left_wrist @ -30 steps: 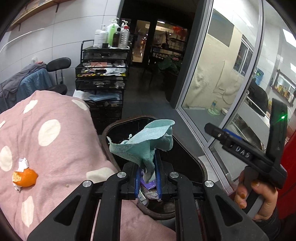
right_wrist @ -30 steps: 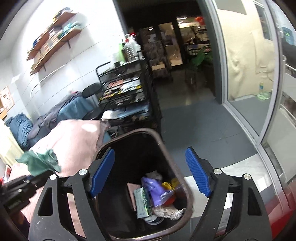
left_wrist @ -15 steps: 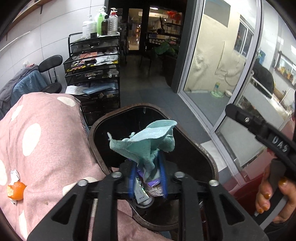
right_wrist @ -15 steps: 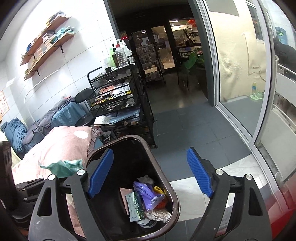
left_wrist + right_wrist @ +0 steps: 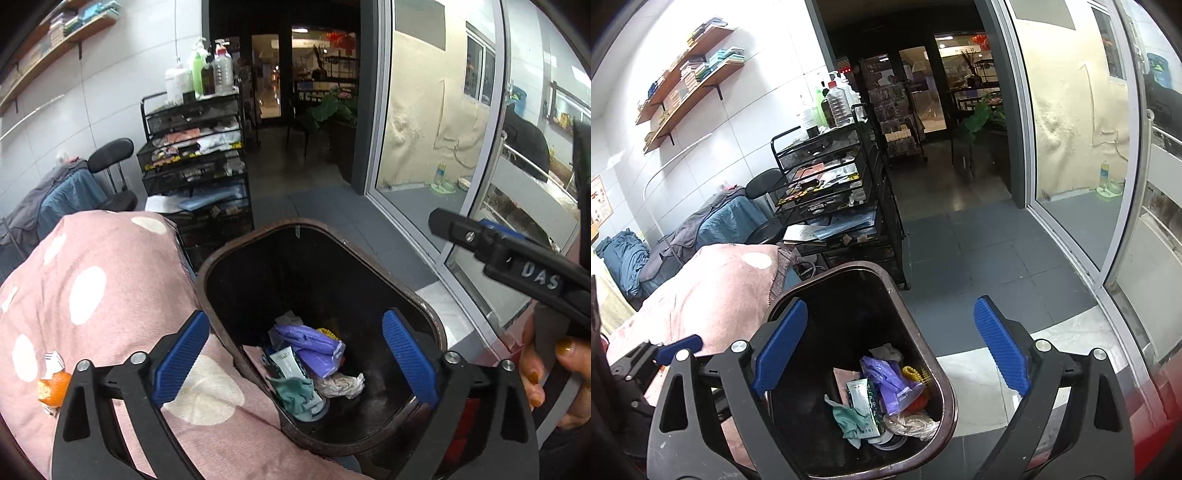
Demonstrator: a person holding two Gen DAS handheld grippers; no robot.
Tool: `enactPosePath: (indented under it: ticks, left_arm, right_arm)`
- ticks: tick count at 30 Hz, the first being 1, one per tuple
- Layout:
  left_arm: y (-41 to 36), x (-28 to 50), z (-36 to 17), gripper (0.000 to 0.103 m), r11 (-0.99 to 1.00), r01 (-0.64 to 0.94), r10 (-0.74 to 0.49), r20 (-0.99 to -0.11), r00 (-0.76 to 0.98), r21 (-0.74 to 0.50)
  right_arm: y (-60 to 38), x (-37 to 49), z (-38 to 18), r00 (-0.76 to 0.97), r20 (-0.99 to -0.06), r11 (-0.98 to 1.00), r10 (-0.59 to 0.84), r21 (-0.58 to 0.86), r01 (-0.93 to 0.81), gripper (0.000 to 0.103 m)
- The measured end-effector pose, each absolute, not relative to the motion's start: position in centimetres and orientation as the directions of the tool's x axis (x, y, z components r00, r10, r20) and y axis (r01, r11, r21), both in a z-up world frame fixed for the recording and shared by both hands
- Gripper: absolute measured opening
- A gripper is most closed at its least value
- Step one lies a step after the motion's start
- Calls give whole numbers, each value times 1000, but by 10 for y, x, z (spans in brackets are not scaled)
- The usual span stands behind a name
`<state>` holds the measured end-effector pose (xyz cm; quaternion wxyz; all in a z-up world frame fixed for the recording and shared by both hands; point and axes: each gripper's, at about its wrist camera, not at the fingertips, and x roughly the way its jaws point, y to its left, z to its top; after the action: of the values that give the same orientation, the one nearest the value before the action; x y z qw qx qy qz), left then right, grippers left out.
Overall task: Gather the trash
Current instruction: 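Move both tools from the bin back over the orange peel and white tissue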
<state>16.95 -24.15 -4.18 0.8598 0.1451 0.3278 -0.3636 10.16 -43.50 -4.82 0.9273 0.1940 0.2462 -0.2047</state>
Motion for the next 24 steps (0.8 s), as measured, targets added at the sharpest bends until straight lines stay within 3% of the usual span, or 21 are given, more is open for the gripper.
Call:
enactPosePath:
  ticks: [10, 16, 20, 24]
  left_arm:
    - [-201, 149, -11, 98, 703, 707, -627, -530, 570, -71]
    - [-164, 143, -7, 98, 751, 654, -604, -487, 631, -84]
    - [-136, 146, -9, 98, 784, 607, -586, -483, 651, -134]
    - [-112, 149, -13, 98, 831, 545, -522, -492, 697, -109]
  right_arm:
    - [-427, 106, -53, 819, -520, 859, -242, 279, 430, 96]
    - [-416, 117, -63, 812, -552, 870, -190, 289, 399, 97]
    - [-398, 129, -70, 805, -577, 878, -138, 304, 369, 97]
    - [-375, 142, -69, 811, -577, 897, -97, 302, 322, 97]
